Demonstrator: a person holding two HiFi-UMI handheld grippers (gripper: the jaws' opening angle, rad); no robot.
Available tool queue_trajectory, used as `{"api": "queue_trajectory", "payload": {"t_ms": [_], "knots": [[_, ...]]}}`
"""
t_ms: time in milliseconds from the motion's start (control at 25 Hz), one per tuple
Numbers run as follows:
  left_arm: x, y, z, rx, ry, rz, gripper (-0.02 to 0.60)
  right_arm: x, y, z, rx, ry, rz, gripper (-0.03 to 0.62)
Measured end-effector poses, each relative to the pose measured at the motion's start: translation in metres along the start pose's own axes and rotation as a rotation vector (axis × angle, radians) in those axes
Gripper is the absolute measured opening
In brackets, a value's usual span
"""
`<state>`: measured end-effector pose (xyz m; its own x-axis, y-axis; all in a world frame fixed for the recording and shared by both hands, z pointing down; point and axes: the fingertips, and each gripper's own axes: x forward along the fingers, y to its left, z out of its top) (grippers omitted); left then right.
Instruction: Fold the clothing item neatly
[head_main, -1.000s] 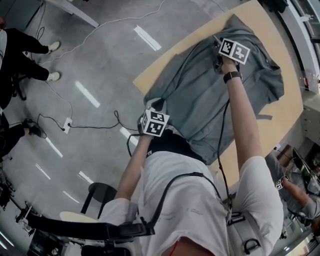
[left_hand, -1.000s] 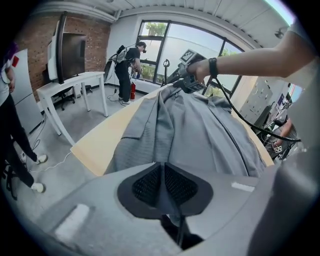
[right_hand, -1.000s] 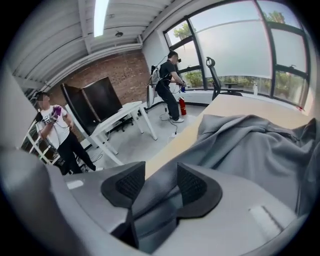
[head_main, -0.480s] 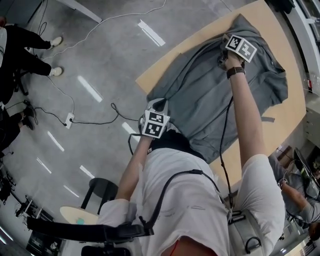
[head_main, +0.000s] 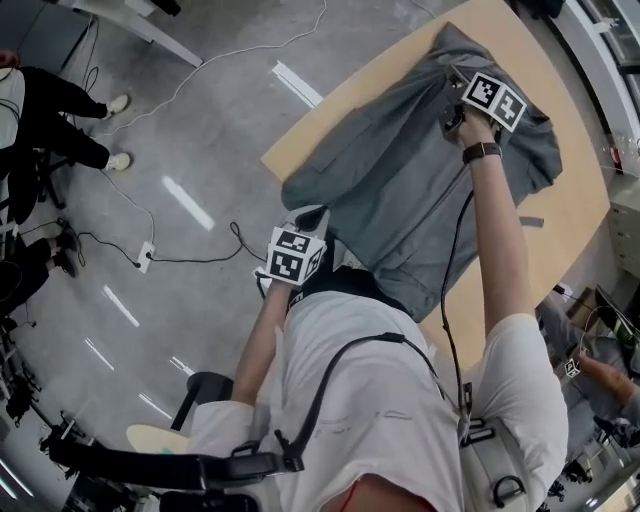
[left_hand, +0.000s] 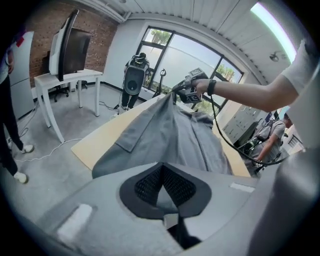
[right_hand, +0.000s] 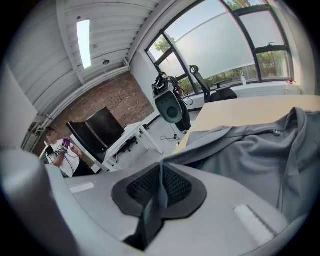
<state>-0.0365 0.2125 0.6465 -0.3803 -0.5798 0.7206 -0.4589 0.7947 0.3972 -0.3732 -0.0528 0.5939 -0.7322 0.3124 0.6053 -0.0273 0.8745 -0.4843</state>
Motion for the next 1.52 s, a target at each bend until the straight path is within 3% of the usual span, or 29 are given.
{"api": "queue_trajectory", "payload": {"t_ms": [160, 240, 360, 400, 560, 600, 640, 680, 800, 920, 960, 1000, 1120, 1160, 1200, 1240, 1520], "knots": [[-0.023, -0.044, 0.015, 0.012, -0.016, -0.1, 0.0, -0.041, -0.001, 0.014, -0.035, -0.023, 0.037, 0.021], [-0.022, -0.042, 0.007, 0.042, 0.002, -0.029, 0.002, -0.058, -0.008, 0.013, -0.043, -0.022, 0.048, 0.021], [-0.004, 0.001, -0.012, 0.147, 0.037, 0.202, 0.006, -0.078, -0.021, 0.005, -0.033, -0.02, 0.053, 0.021], [0.003, 0.013, -0.016, 0.189, 0.05, 0.255, 0.043, -0.084, -0.024, 0.002, -0.027, -0.022, 0.053, 0.021], [0.035, 0.037, -0.025, 0.303, 0.126, 0.279, 0.103, -0.103, -0.034, -0.007, -0.015, -0.034, 0.049, 0.021], [0.041, 0.042, -0.027, 0.295, 0.134, 0.276, 0.098, -0.106, -0.036, -0.01, -0.014, -0.033, 0.047, 0.021], [0.045, 0.045, -0.029, 0.275, 0.134, 0.269, 0.029, -0.108, -0.038, -0.013, -0.013, -0.031, 0.044, 0.021], [0.047, 0.047, -0.03, 0.253, 0.13, 0.257, 0.002, -0.109, -0.039, -0.016, -0.012, -0.028, 0.042, 0.021], [0.048, 0.048, -0.029, 0.229, 0.118, 0.228, 0.002, -0.115, -0.043, -0.019, -0.008, -0.028, 0.041, 0.021], [0.041, 0.051, -0.028, 0.235, 0.091, 0.26, 0.003, -0.12, -0.044, -0.02, -0.009, -0.03, 0.04, 0.021], [0.04, 0.05, -0.029, 0.225, 0.089, 0.263, 0.036, -0.121, -0.043, -0.02, -0.014, -0.028, 0.041, 0.021], [0.041, 0.05, -0.03, 0.21, 0.091, 0.26, 0.127, -0.121, -0.042, -0.021, -0.02, -0.026, 0.043, 0.021], [0.049, 0.054, -0.032, 0.18, 0.111, 0.274, 0.138, -0.12, -0.039, -0.023, -0.036, -0.025, 0.05, 0.021], [0.051, 0.057, -0.032, 0.176, 0.115, 0.29, 0.124, -0.12, -0.039, -0.024, -0.039, -0.024, 0.052, 0.021], [0.051, 0.059, -0.031, 0.174, 0.116, 0.306, 0.039, -0.12, -0.038, -0.025, -0.04, -0.023, 0.053, 0.021], [0.05, 0.061, -0.029, 0.173, 0.113, 0.312, 0.006, -0.121, -0.037, -0.027, -0.043, -0.021, 0.054, 0.021], [0.029, 0.051, -0.029, 0.177, 0.086, 0.26, 0.003, -0.131, -0.046, -0.025, -0.027, -0.032, 0.056, 0.02]]}}
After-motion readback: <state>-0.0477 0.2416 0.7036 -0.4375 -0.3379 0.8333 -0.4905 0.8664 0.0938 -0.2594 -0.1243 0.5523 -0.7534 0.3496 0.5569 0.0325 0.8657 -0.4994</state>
